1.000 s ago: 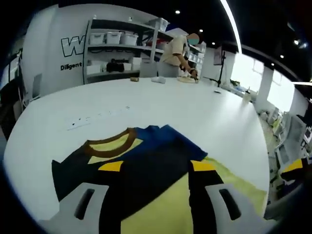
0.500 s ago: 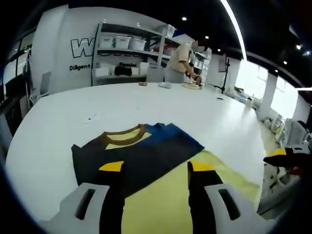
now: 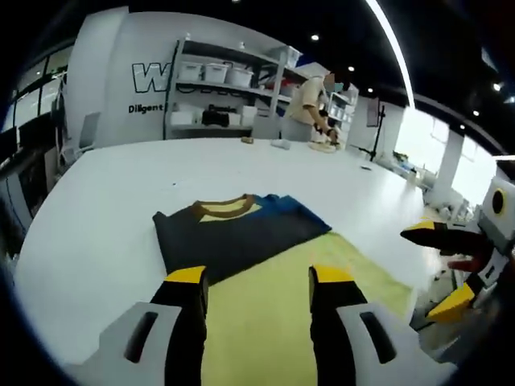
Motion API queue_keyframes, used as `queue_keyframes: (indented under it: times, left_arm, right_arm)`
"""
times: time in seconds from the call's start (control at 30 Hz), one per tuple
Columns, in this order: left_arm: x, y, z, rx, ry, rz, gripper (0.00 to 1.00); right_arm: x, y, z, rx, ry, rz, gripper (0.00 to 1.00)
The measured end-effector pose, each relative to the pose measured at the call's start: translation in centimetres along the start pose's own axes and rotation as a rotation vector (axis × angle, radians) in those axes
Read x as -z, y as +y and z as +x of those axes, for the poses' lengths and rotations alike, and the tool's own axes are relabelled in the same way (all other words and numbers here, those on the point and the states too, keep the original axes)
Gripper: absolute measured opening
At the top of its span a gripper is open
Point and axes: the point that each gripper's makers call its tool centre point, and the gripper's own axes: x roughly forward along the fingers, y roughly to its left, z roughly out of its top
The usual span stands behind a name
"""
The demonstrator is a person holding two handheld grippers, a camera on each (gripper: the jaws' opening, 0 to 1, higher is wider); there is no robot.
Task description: Fold the garment on the visible template until the final outline fits inside the template.
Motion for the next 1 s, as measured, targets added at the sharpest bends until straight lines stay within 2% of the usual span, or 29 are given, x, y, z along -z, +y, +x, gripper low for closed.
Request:
queue_keyframes:
  times: [0.1,0.2,0.33,0.43,0.53,0.77,0.93,1.0]
  left_arm:
    - [0.9,0.1,-1.6,-0.004,-0.003,-0.018,0.46]
    - [2.4,0.1,-3.5,-0.006,0.02,-0.048,0.45]
    - [3.4,0.1,-5.3,-0.013,0.021,-0.09,0.45]
    - [3.6,-0.1,-5.7,-0.014,0.023,-0.095,0.44]
    - [4.4,-0.6,-6.5,-0.011,0.03,-0.096,0.44]
    - [5.6,-0.9,-7.6,-0.02,0.039,-0.14,0.43]
    - [6.5,-0.6,-8.1,-0.039,0.063,-0.143,0.42]
    - [7.3,-0.2,-8.2,-0.051,0.091,-0.146,0.42]
  right_arm:
    - [0.1,0.0,0.0,-0.001,0.004,0.003,0.76]
    - [0.3,0.1,0.0,-0.003,0.011,0.003,0.76]
    - [0.5,0.2,0.1,-0.007,0.022,0.001,0.76]
    - [0.6,0.3,0.2,-0.009,0.026,-0.001,0.76]
    - [0.8,0.4,0.2,-0.011,0.034,-0.006,0.76]
    - [0.9,0.4,0.1,-0.011,0.041,-0.013,0.76]
    - [0.9,0.0,0.0,-0.007,0.051,-0.011,0.77]
    - [1.0,-0.1,-0.1,-0.003,0.056,-0.018,0.77]
